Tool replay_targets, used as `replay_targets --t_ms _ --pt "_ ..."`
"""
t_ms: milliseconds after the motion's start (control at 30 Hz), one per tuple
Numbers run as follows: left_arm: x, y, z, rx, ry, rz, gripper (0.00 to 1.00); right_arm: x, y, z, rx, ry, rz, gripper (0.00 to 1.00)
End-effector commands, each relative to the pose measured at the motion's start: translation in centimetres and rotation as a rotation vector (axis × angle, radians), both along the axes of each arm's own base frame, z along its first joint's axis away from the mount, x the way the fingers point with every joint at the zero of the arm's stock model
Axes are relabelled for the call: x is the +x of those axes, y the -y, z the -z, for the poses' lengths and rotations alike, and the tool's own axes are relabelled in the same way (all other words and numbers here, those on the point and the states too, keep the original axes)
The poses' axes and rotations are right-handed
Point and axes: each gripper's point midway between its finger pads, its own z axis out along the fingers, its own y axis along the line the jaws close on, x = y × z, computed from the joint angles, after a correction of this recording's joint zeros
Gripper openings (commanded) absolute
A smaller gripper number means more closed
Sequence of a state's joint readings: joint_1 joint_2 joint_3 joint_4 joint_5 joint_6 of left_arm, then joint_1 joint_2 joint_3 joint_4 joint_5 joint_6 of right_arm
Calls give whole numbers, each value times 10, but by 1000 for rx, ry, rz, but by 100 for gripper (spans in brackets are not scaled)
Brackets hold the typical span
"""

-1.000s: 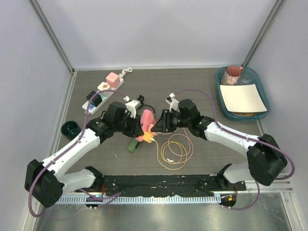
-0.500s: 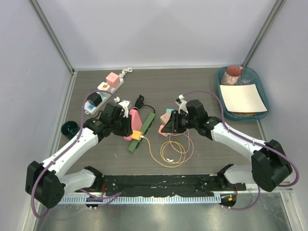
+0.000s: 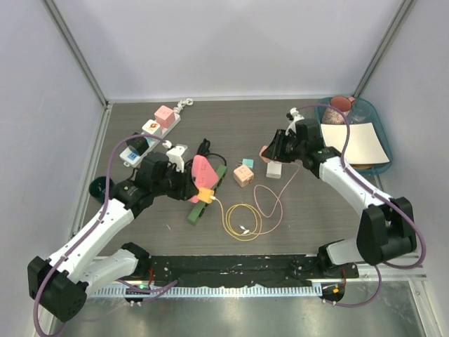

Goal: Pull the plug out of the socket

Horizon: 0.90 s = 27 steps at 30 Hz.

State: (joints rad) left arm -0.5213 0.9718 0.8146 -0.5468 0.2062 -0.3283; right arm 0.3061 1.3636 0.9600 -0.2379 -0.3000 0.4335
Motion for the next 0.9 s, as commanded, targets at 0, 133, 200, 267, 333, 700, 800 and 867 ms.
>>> replay_targets --t_ms 0,133,200,267,333,700,800,867 --pt "1 25 -33 -147 93 100 0 51 31 4 -149 67 101 5" --pt "-6 34 -40 -188 86 155 0 77 49 32 -215 5 186 9" --pt "-9 34 -42 -200 89 158 0 83 35 48 -176 -34 127 10" --pt "-11 36 -44 -214 94 168 0 91 22 54 -130 -30 84 13" --pt "-11 37 -46 -225 101 170 0 96 13 67 -106 -55 55 13" --pt "-12 37 -43 -217 76 176 0 134 -19 88 5 -51 -44 24" --pt "-13 36 -42 -214 77 174 0 139 -20 101 11 -81 -32 36" --pt "-11 35 -41 -208 77 165 0 143 -17 99 16 -78 -11 53"
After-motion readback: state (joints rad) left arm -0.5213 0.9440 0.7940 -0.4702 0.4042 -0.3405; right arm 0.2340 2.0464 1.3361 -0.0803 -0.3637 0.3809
